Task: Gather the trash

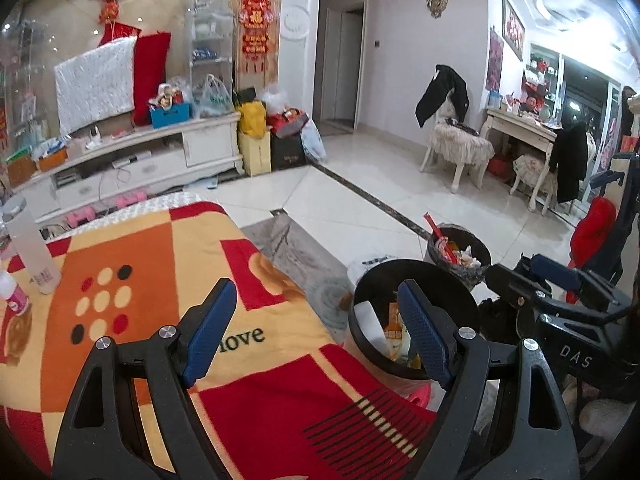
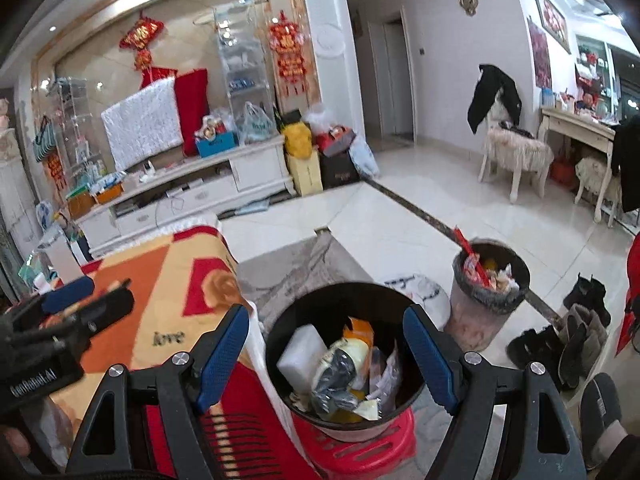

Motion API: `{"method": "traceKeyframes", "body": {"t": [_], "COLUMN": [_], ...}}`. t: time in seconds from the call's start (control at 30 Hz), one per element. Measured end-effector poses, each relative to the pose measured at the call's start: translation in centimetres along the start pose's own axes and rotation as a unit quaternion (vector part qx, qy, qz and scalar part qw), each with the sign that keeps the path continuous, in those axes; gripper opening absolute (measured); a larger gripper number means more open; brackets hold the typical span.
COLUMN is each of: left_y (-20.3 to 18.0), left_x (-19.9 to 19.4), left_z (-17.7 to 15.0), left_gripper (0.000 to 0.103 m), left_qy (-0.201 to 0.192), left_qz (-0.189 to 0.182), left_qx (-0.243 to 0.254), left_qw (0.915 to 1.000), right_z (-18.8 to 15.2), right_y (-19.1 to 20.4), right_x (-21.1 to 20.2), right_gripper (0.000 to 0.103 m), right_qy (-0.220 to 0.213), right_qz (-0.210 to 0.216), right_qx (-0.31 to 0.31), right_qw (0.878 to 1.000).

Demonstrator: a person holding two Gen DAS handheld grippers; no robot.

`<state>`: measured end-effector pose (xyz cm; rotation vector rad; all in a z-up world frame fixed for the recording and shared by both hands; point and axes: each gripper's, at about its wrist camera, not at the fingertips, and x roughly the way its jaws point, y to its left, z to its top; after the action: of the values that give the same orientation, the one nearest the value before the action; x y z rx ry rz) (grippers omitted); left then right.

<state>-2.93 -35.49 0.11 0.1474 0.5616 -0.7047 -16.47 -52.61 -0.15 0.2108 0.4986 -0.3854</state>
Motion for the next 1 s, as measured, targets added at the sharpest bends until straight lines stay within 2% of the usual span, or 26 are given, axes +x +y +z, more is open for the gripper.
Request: {"method": "traceKeyframes", "body": {"t": [0.2, 0.4, 0.5, 1.0], "left_y": [0.4, 1.1, 1.4, 2.5], "left_x": [-1.6, -2.8, -3.2, -3.4], "left_z": [-0.5, -0.7, -0.8, -1.2], "left_gripper": [0.082, 0.082, 0.082, 0.082], "left_qy": [-0.023, -0.037, -0.044, -0.047], "left_qz": [0.014, 0.018, 0.023, 0.023], "left_qx": [0.006, -0.008, -0.016, -0.038], "left_qw": [0.9996, 0.9991, 0.9987, 0.9979], "right_z": [0.2, 0.5, 0.6, 1.1], "right_y": [1.6, 2.2, 2.6, 4.0], "right_x": [-2.0, -3.2, -3.5, -3.4], "right_gripper": [0.078, 0.079, 0.083, 0.084], "right_qy": [-0.03, -0.044, -0.046, -0.033], "right_qz": [-0.013, -0.015, -0.012, -0.012], "right_qx": [-0.01, -0.005, -0.005, -0.02], "right_qw": [0.999, 0.999, 0.999, 0.999]}}
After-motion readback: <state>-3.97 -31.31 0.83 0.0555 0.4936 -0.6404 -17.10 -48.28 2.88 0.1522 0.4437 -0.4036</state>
